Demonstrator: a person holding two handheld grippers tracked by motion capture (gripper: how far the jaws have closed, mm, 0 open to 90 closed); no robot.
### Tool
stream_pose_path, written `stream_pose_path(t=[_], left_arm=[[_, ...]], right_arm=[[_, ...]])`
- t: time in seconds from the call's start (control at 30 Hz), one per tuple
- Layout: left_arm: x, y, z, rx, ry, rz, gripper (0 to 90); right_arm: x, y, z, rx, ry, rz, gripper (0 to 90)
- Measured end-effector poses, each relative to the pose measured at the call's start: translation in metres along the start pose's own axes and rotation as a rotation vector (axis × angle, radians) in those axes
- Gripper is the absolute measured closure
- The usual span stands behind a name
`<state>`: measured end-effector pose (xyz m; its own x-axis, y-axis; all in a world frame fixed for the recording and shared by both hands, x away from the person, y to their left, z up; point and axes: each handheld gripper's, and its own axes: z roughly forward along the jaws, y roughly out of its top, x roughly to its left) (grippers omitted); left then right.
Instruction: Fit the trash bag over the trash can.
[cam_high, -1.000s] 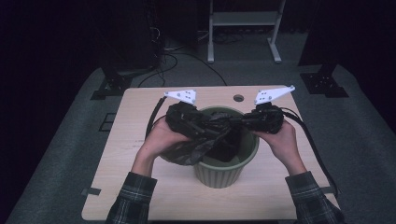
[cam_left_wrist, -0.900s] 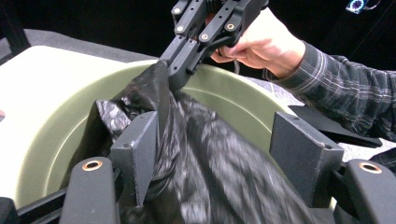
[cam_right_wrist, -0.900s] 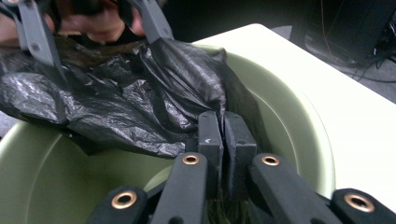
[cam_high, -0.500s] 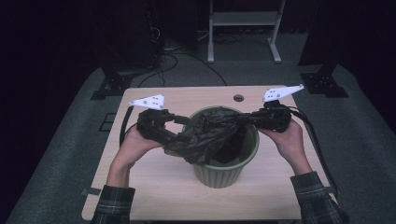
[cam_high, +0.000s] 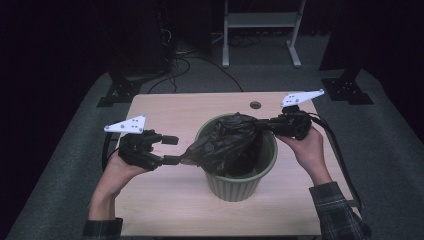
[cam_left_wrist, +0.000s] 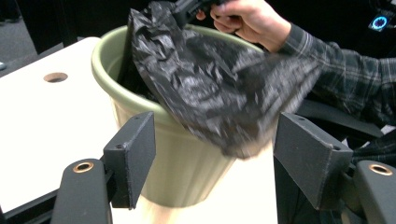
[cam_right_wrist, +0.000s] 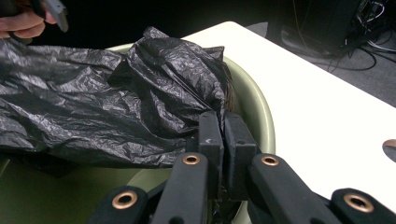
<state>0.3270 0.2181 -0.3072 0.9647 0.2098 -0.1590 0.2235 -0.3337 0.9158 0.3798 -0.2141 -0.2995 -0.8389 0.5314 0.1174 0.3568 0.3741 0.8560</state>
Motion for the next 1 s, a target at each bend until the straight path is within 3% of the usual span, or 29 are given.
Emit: stream_pose_path(t=[0.2,0.37,0.5,0.6,0.7,0.9,1.0], left_arm=[[-0.001,-0.005,0.01,0.013,-0.008,-0.002,31.4],[0.0,0.003,0.017,-0.014,-0.057,0.044,58.1],[0.001,0.013,0.024,-0.011,-0.052,0.081,79.1],[0.005,0.022,0.03,-0.041,-0.034,0.089,87.9],[0.01,0.03,0.037,-0.072,-0.03,0.09,89.1],[0.022,0.046,0.055,-0.102,0.003,0.066,89.2],[0.026,0.053,0.065,-0.111,0.012,0.065,89.3]], right_arm=[[0.0,-0.001,0.004,0.011,0.002,-0.003,87.1],[0.001,0.0,0.005,0.015,0.005,-0.005,87.1],[0.003,0.0,0.007,0.03,0.01,-0.018,85.6],[0.006,0.001,0.01,0.04,0.012,-0.026,72.3],[0.008,0.002,0.01,0.043,-0.003,-0.025,57.7],[0.01,0.007,-0.007,-0.002,-0.027,-0.02,42.6],[0.014,0.01,-0.019,-0.038,-0.027,-0.025,40.2]])
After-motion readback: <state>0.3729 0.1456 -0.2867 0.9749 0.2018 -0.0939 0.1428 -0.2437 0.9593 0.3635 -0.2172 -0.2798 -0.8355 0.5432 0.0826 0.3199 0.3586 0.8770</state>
